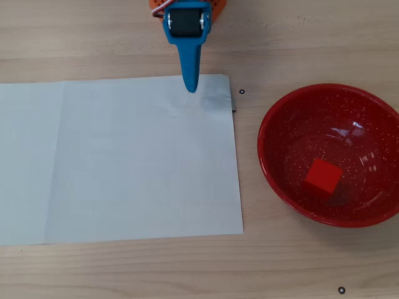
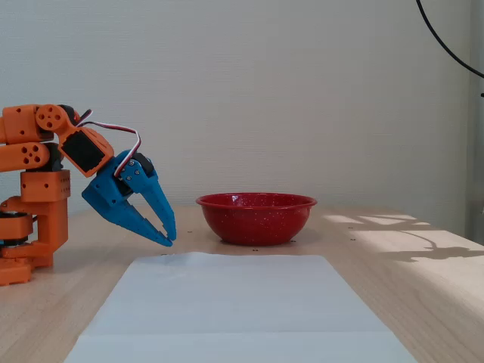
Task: Grasp the red cube and put it in the red bowl
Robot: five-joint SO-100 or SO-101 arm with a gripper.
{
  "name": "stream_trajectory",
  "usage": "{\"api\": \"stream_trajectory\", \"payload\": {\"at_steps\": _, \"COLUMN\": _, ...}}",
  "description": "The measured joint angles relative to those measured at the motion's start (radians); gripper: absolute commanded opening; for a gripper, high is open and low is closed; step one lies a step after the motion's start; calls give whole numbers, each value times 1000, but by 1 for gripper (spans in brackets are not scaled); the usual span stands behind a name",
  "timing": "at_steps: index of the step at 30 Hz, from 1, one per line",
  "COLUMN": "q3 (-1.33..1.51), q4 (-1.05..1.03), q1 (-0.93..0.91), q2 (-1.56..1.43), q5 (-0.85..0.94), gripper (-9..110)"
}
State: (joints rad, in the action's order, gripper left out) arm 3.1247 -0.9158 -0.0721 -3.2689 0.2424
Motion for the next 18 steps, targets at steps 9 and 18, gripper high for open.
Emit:
{"api": "stream_trajectory", "payload": {"at_steps": 9, "q3": 0, "q4": -6, "q1": 0, "q2": 0, "q5": 29, "gripper": 0}}
{"api": "stream_trajectory", "payload": {"at_steps": 18, "q3": 0, "q4": -6, "q1": 0, "q2": -2, "q5": 5, "gripper": 0}}
